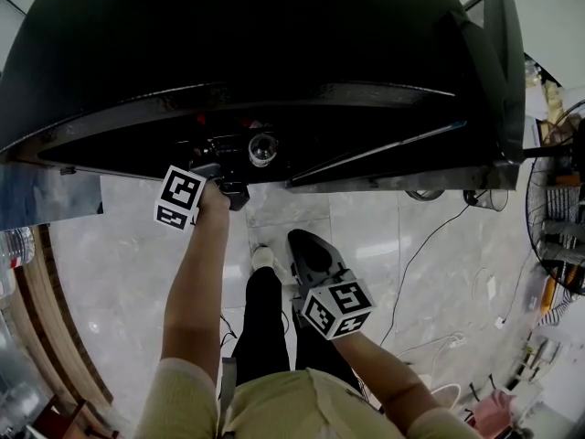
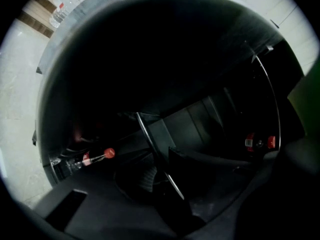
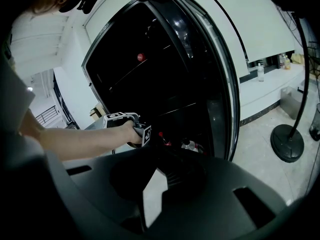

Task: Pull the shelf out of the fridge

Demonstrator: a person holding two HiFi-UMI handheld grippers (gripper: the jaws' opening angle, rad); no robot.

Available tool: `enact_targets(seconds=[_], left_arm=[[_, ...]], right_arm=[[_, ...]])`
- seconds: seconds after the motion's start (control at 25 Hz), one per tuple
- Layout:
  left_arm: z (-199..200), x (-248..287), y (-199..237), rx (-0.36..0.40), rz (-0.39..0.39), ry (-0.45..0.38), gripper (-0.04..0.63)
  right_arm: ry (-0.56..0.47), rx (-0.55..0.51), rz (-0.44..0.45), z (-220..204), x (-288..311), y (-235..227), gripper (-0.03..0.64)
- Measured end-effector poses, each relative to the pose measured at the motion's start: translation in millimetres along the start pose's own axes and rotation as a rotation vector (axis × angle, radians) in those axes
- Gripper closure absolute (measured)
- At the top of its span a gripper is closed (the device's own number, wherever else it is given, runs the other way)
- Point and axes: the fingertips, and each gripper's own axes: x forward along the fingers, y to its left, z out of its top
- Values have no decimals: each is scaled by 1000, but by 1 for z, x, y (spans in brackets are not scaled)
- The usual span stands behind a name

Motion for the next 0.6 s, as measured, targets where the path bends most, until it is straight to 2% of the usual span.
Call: enact_targets(seconds=[0.48, 0.6], left_arm=[[-7, -35, 3, -25, -7, 3, 522], [-8, -43, 3, -28, -6, 2, 522]], right_arm=[[8, 7, 10, -4, 5, 0, 595], [7, 28, 28, -3, 9, 1, 565]])
